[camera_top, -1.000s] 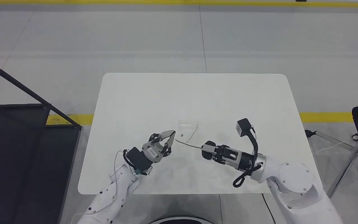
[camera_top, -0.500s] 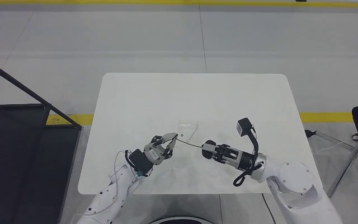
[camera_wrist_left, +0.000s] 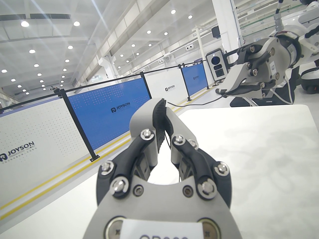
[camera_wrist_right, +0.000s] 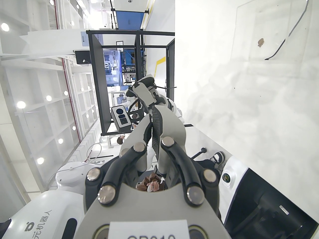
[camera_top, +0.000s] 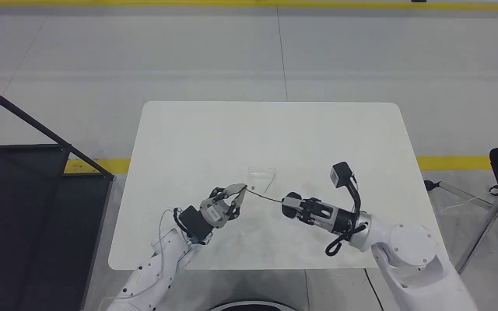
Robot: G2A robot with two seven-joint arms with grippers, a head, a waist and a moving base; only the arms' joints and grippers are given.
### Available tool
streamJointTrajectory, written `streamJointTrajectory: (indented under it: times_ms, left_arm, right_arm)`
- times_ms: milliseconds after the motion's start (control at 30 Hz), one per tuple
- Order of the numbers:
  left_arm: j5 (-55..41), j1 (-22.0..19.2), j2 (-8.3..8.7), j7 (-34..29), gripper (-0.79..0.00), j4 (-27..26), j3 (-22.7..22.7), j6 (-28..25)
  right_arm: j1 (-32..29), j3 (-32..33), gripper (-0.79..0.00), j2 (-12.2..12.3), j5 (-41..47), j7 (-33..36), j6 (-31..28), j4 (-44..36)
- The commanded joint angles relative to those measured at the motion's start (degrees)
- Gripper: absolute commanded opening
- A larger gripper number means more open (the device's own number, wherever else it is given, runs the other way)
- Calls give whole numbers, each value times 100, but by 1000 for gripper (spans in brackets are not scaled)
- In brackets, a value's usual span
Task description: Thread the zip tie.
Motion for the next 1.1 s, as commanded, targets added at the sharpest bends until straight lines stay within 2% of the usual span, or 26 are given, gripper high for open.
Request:
streamJointTrajectory:
  times_ms: [0, 1067]
  left_arm:
    - [-1, -2, 2, 2, -785, 3, 1, -2]
    - [-53, -7, 20, 17, -785, 0, 22, 66]
  right_arm:
    - [9, -3, -785, 0, 2, 2, 2, 5]
    - [60, -31, -785, 4, 62, -51, 78, 37]
